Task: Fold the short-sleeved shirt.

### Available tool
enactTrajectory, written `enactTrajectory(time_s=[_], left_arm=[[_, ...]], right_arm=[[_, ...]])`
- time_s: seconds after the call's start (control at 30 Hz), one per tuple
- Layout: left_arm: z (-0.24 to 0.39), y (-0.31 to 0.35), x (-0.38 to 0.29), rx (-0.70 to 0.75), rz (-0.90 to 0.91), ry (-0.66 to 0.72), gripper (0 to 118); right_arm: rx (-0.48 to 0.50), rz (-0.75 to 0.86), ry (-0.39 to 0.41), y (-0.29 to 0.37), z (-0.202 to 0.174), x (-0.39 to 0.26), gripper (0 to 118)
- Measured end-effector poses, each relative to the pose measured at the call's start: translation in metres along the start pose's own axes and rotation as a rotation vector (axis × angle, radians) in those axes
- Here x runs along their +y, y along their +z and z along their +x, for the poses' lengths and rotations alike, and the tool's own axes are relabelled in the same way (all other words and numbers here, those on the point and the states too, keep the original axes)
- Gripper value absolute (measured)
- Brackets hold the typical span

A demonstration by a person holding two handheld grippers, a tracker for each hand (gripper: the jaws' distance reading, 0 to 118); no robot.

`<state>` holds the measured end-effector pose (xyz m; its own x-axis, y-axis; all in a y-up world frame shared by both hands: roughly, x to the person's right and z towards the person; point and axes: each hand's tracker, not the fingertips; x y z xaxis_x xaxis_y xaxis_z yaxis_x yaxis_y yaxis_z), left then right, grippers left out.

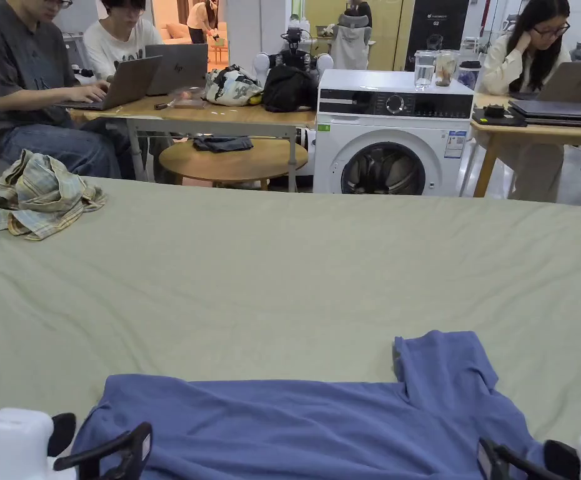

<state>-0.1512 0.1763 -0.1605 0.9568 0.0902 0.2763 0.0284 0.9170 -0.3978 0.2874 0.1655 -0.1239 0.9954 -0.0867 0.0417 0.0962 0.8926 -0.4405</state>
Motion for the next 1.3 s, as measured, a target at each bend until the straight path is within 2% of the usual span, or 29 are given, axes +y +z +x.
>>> enactTrajectory(time_s=[0.03, 0.07, 0.1, 0.13, 0.3, 0.4, 0.47, 0.5, 0.53, 0.57, 0.6, 0.73, 0.83, 0.87, 0.9, 0.93, 0.97, 1.0, 1.07, 1.13, 1.17, 1.2, 1.23, 1.27, 1.3], left_arm=[[0.005, -0.004, 0.005, -0.043, 0.023, 0.006, 74], [0.009, -0.007, 0.007, -0.065, 0.030, 0.011, 60], [0.013, -0.008, 0.009, -0.069, 0.024, 0.010, 27], [0.017, -0.012, 0.011, -0.067, 0.018, 0.010, 0], [0.019, -0.020, 0.013, -0.043, -0.018, 0.002, 0], [-0.007, -0.031, 0.021, -0.022, -0.060, 0.094, 0], [-0.026, -0.047, 0.032, 0.029, -0.143, 0.090, 0], [-0.036, -0.058, 0.036, 0.047, -0.127, 0.071, 7], [-0.048, -0.073, 0.043, 0.045, -0.137, 0.056, 29], [-0.060, -0.090, 0.050, 0.053, -0.220, 0.059, 49], [-0.071, -0.110, 0.054, 0.064, -0.288, 0.068, 58], [-0.107, -0.182, 0.058, 0.024, -0.451, 0.183, 58], [-0.121, -0.229, 0.041, 0.080, -0.604, 0.243, 57], [-0.123, -0.241, 0.035, 0.101, -0.657, 0.226, 48], [-0.119, -0.241, 0.029, 0.118, -0.650, 0.209, 28], [-0.115, -0.238, 0.031, 0.098, -0.615, 0.200, 21], [-0.113, -0.239, 0.035, 0.067, -0.608, 0.194, 4], [-0.108, -0.241, 0.035, 0.029, -0.639, 0.208, 0], [-0.100, -0.244, 0.036, 0.094, -0.658, 0.080, 0], [-0.099, -0.248, 0.037, 0.098, -0.681, 0.085, 0], [-0.099, -0.248, 0.038, 0.096, -0.691, 0.089, 0], [-0.099, -0.251, 0.039, 0.096, -0.703, 0.080, 0], [-0.100, -0.252, 0.040, 0.094, -0.713, 0.080, 0], [-0.100, -0.253, 0.041, 0.094, -0.718, 0.085, 0], [-0.095, -0.246, 0.040, 0.095, -0.720, 0.093, 0]], right_arm=[[0.023, 0.002, 0.004, -0.008, -0.006, 0.001, 48], [0.022, 0.002, 0.010, -0.013, -0.010, 0.001, 28], [0.016, -0.002, 0.019, -0.020, -0.016, 0.001, 4], [0.009, -0.012, 0.041, -0.026, -0.020, 0.000, 0], [0.018, -0.068, 0.057, -0.043, -0.028, -0.007, 0], [0.014, -0.083, 0.050, -0.047, -0.024, -0.011, 0], [0.011, -0.092, 0.039, -0.045, -0.020, -0.013, 0], [0.018, -0.088, 0.025, -0.043, -0.016, -0.015, 0], [0.029, -0.083, 0.008, -0.043, -0.013, -0.016, 0], [0.036, -0.091, -0.002, -0.044, -0.010, -0.017, 0], [0.036, -0.097, -0.007, -0.042, -0.008, -0.017, 0], [0.027, -0.108, -0.024, -0.037, 0.006, -0.023, 0], [0.017, -0.113, -0.047, -0.030, 0.019, -0.025, 0], [0.003, -0.115, -0.045, -0.026, 0.021, -0.023, 0], [-0.012, -0.114, -0.039, -0.024, 0.026, -0.022, 0], [-0.025, -0.115, -0.035, -0.022, 0.029, -0.020, 0], [-0.038, -0.113, -0.035, -0.022, 0.034, -0.017, 0], [-0.044, -0.111, -0.040, -0.023, 0.037, -0.010, 0], [-0.044, -0.104, -0.054, -0.035, 0.046, 0.007, 0], [-0.052, -0.160, -0.051, -0.057, 0.055, 0.034, 0], [-0.036, -0.222, -0.057, -0.072, 0.061, 0.047, 4], [0.016, -0.281, -0.075, -0.091, 0.071, 0.059, 33], [0.039, -0.316, -0.093, -0.110, 0.079, 0.068, 55], [0.028, -0.334, -0.096, -0.127, 0.086, 0.075, 62], [-0.007, -0.367, -0.092, -0.145, 0.091, 0.083, 60]])
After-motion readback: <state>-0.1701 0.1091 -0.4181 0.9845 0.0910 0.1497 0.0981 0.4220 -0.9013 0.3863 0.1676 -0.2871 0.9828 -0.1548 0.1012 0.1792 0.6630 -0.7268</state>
